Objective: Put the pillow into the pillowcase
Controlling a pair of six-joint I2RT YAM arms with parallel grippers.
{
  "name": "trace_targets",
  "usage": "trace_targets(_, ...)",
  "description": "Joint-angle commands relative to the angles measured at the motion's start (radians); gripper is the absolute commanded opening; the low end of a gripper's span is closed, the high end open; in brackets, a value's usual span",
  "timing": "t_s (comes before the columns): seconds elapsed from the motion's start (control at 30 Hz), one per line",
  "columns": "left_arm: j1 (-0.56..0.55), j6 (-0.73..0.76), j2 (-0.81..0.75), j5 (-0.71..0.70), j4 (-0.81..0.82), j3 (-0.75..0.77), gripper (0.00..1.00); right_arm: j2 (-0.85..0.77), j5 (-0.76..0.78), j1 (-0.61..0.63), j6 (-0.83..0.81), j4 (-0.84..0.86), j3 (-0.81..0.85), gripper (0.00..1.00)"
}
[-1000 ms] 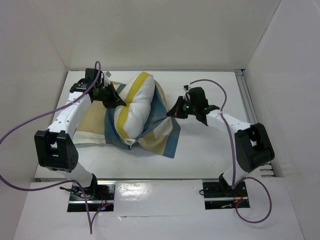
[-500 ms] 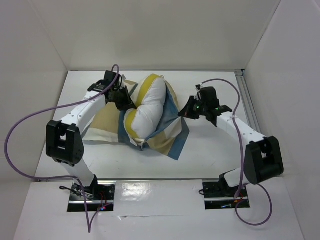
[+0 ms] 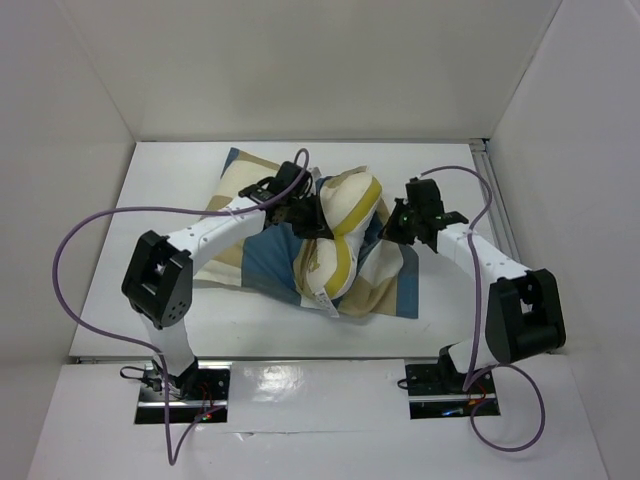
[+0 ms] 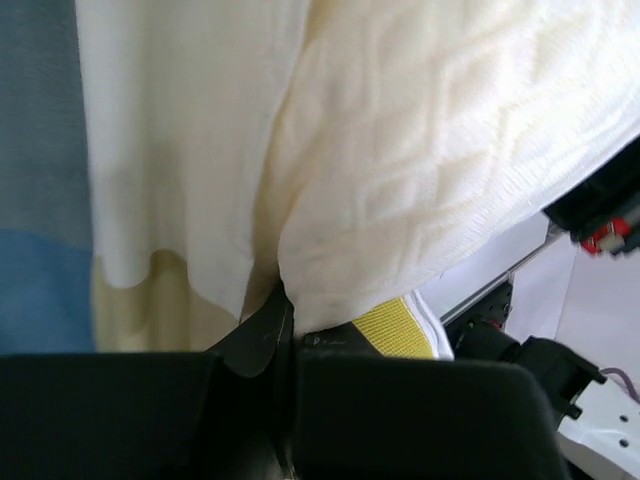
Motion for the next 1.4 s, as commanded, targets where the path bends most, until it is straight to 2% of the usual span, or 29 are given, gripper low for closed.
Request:
trace_targets(0.0, 0.037, -0.013, 0.061, -0.088, -0.11, -0.029, 0.0, -0.034, 0.107, 0.03, 0.023, 0.012, 0.0, 0.0)
trace_targets(0.13, 0.037, 0.009, 0.052, -0.143, -0.121, -0.029, 0.0, -0.12, 0.241, -0.002, 0.061, -0.024, -0.047, 0.0)
trace_targets(0.23, 0.037, 0.031, 0.064, -0.209, -0.179, -0.019, 0.0, -0.166, 0.295, -0.099, 0.073, -0.068, -0.081, 0.0)
trace_targets(0.3, 0.046, 0.04, 0.08, -0.238, -0.19, -0.019, 0.0, -0.187, 0.296, -0.162, 0.073, -0.077, -0.093, 0.0)
trace_targets(0.43, 0.057, 0.051, 0.121, -0.258, -0.202, -0.028, 0.0, -0.201, 0.262, -0.185, 0.073, -0.041, -0.103, 0.0)
trace_targets(0.63, 0.023, 0.097, 0.131, -0.171, -0.193, -0.008, 0.0, -0.126, 0.152, -0.185, 0.022, 0.046, -0.083, 0.0)
trace_targets(0.77, -0.021, 0.097, 0.12, -0.051, -0.117, 0.001, 0.0, 0.027, 0.082, -0.164, -0.066, -0.045, 0.037, 0.02)
trace_targets(0.9, -0.066, 0.039, 0.172, 0.009, -0.045, 0.011, 0.0, 0.102, 0.082, -0.142, -0.052, -0.002, -0.012, 0.02)
trace_targets(1.03, -0.066, 0.0, 0.203, 0.088, 0.051, -0.028, 0.0, 0.103, 0.068, -0.13, -0.031, 0.041, -0.035, 0.02)
trace_targets(1.13, -0.066, -0.015, 0.203, 0.101, 0.074, -0.037, 0.0, 0.09, 0.068, -0.107, -0.031, 0.041, -0.035, 0.11)
trace_targets(1.23, -0.066, -0.015, 0.183, 0.101, 0.074, -0.037, 0.0, 0.055, 0.068, -0.081, -0.031, 0.041, -0.035, 0.37)
trace_targets(1.3, -0.066, -0.015, 0.183, 0.101, 0.074, -0.026, 0.0, 0.035, 0.068, -0.053, -0.031, 0.053, -0.035, 0.49)
trace_targets(1.37, -0.066, -0.006, 0.183, 0.101, 0.065, -0.017, 0.0, 0.023, 0.092, -0.015, -0.031, 0.053, -0.021, 0.52)
